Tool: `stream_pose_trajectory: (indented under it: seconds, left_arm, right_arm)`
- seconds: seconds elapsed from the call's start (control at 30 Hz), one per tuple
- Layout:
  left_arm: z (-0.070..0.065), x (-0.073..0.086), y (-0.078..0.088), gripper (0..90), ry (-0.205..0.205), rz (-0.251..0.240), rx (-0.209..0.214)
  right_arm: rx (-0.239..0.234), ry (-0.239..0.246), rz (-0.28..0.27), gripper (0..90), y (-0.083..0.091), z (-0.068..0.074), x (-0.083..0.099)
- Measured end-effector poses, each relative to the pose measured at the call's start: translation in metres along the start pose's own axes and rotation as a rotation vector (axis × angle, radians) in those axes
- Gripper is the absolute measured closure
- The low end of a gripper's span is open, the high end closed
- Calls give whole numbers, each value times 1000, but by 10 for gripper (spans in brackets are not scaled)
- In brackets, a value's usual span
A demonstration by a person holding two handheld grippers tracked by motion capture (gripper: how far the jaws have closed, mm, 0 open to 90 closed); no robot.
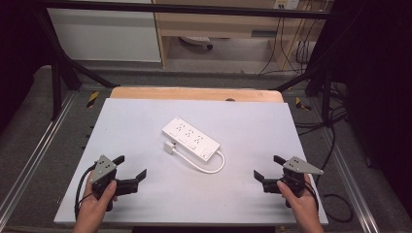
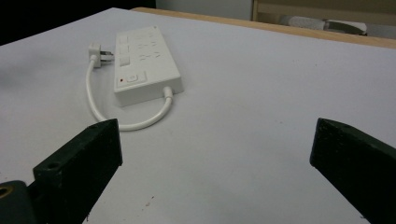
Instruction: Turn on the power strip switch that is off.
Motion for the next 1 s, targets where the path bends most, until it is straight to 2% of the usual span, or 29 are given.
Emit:
stream_pose_trajectory:
  seconds: [0.17, 0.6, 1.0]
  left_arm:
    - [0, 1, 0, 51, -3, 6, -3]
    - [-1, 3, -2, 52, -10, 21, 0]
    - [-3, 5, -4, 52, -18, 33, 3]
  right_arm:
    - [0, -16, -13, 24, 3, 3, -4]
    - [-39, 4, -39, 29, 5, 25, -17]
    - [-68, 3, -50, 24, 8, 35, -28]
Point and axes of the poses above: each handheld gripper's, and its own axes: y roughly backward along the jaws, x roughly out of its underside, z roughly to its left, the point moved 7 cm from there along -y, roughly forward along the jaws, and after that the axes turned 9 degrees about z, right-handed, at the moved point
